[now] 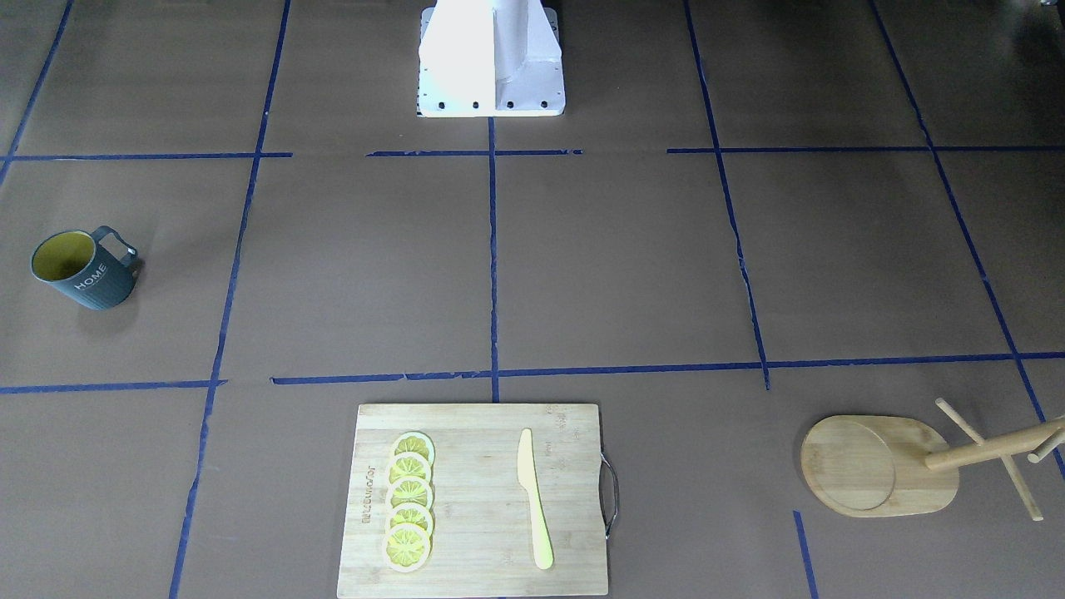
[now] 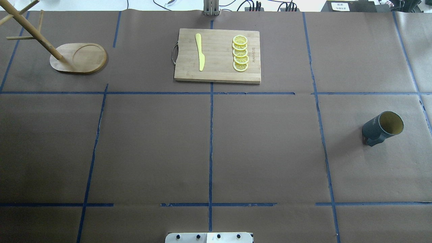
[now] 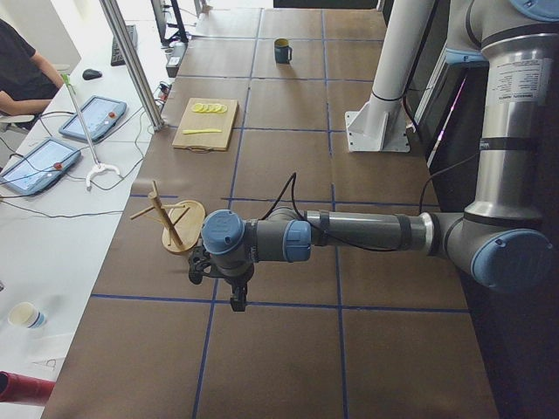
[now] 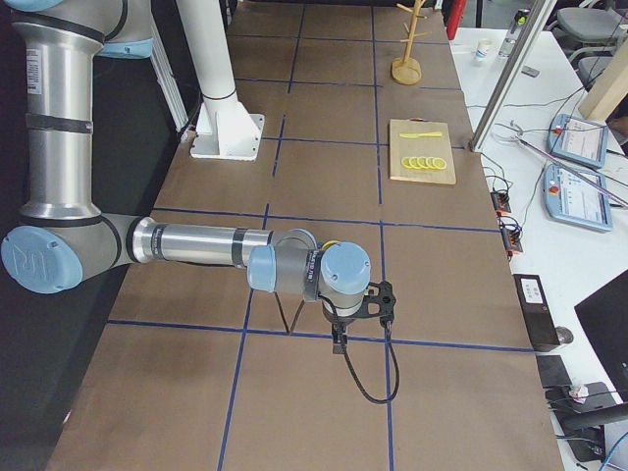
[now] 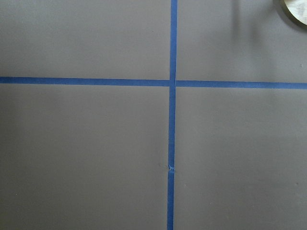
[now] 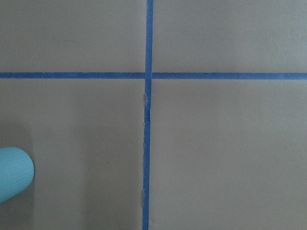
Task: Hang cup on storage rack
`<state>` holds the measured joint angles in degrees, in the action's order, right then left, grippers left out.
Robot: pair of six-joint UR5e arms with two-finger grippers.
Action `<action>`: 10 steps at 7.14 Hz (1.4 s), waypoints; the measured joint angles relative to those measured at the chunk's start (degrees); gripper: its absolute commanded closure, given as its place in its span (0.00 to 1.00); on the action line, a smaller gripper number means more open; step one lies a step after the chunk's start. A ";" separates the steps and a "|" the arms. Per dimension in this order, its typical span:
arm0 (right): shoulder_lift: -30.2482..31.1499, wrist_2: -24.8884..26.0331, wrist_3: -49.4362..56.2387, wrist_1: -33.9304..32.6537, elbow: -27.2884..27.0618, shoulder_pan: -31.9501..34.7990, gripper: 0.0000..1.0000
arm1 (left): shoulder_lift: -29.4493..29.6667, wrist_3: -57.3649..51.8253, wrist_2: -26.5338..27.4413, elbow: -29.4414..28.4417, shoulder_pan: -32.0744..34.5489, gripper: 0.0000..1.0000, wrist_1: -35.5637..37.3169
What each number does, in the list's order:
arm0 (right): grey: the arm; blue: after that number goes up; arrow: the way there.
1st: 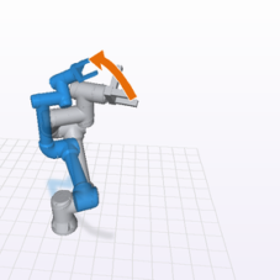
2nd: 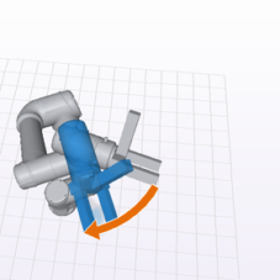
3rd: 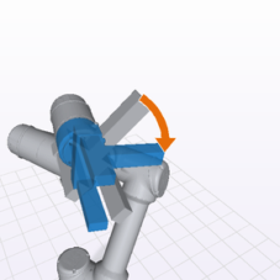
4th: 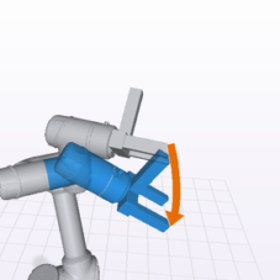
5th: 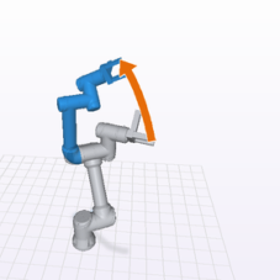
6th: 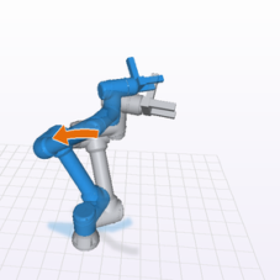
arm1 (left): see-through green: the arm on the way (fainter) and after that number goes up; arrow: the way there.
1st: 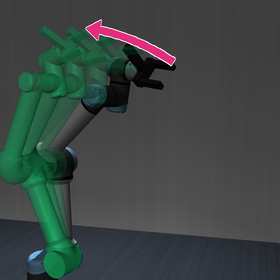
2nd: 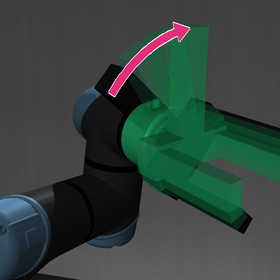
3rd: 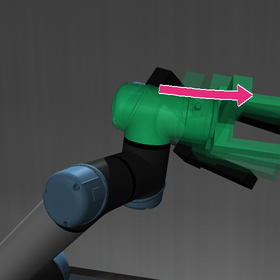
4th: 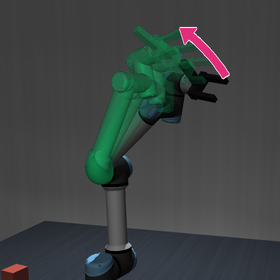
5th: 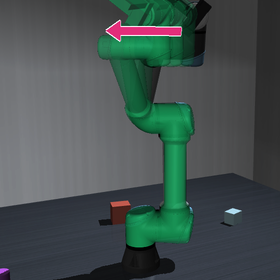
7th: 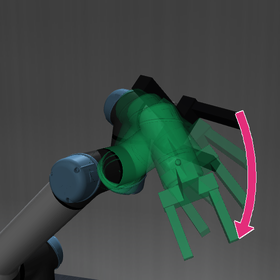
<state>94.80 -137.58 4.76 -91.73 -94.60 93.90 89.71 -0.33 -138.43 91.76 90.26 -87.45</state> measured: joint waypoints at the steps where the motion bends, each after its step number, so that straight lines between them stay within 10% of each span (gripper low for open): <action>1: -0.05 -0.01 0.00 0.03 -0.09 -0.01 0.00 | 0.08 0.01 0.00 0.00 0.00 0.00 0.00; 10: -0.64 0.11 -22.45 3.84 -10.92 -11.80 0.00 | 0.12 0.18 0.00 1.43 0.00 0.00 0.00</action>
<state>94.16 -137.47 -17.69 -87.89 -105.53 82.10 89.82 -0.15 -138.43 93.19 90.27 -87.45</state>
